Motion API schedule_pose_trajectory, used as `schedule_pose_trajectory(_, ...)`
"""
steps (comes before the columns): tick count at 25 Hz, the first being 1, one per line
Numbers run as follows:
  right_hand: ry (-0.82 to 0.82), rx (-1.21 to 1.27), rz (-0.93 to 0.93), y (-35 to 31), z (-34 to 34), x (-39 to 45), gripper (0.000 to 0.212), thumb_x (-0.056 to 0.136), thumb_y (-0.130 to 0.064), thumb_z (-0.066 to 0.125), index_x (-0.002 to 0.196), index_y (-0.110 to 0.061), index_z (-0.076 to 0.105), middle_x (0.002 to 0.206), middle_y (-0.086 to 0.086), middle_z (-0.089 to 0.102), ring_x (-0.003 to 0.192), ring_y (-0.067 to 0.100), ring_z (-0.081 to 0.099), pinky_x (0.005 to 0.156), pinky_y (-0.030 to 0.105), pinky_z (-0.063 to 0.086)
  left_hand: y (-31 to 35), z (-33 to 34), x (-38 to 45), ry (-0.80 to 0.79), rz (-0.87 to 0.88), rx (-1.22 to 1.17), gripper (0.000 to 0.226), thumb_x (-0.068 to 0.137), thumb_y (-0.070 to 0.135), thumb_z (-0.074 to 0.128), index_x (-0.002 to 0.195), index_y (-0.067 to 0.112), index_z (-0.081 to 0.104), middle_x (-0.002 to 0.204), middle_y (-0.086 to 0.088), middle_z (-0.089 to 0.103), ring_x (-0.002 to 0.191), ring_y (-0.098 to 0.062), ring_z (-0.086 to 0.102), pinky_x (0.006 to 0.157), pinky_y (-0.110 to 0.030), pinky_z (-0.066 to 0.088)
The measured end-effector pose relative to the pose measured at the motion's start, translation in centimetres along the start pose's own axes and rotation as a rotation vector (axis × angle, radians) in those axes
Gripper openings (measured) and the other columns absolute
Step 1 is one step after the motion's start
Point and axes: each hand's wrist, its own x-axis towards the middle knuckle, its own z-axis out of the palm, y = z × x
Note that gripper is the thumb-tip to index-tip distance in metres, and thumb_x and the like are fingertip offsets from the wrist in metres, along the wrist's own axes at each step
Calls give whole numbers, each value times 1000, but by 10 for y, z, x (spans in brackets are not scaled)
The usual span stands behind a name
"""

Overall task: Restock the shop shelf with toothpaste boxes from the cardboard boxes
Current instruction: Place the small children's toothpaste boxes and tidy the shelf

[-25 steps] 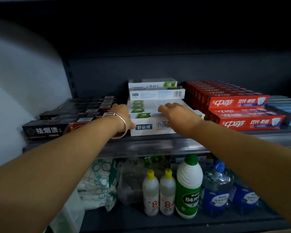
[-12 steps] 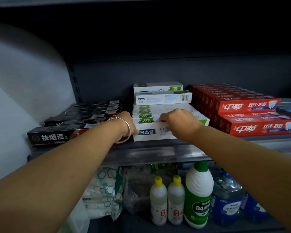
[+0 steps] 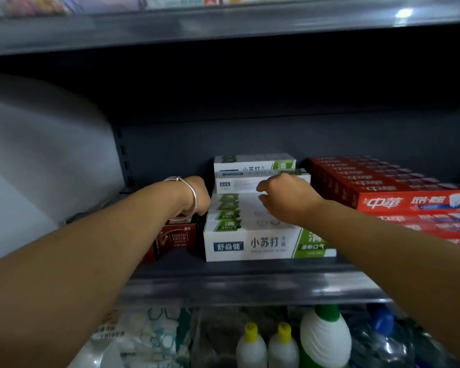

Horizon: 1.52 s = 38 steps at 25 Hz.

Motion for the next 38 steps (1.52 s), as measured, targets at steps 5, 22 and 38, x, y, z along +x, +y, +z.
schedule_pose_trajectory(5, -87, -48, -37, 25, 24, 64, 41, 99, -31, 41, 134, -9, 44, 134, 12, 49, 125, 29, 41, 103, 39, 39, 14, 15, 61, 140, 71, -142, 32, 92, 22, 53, 119, 5, 58, 124, -14, 59, 110, -28, 57, 93, -32, 45)
schedule_pose_trajectory(22, 6, -198, -125, 28, 47, 117, 61, 86, -19, 65, 138, -7, 35, 136, 12, 40, 124, 29, 41, 102, 40, 38, -3, 29, 119, 432, 7, -497, 28, 80, 4, 66, 108, 2, 65, 114, -16, 66, 104, -28, 63, 94, -34, 50)
schedule_pose_trajectory(38, -25, -139, -93, 28, 49, 128, 48, 91, -1, 47, 136, -12, 34, 130, 14, 53, 117, 31, 52, 94, 37, 42, 2, 39, 148, 230, -53, -462, 35, 90, 16, 57, 124, 10, 55, 127, -12, 58, 115, -28, 56, 102, -38, 44)
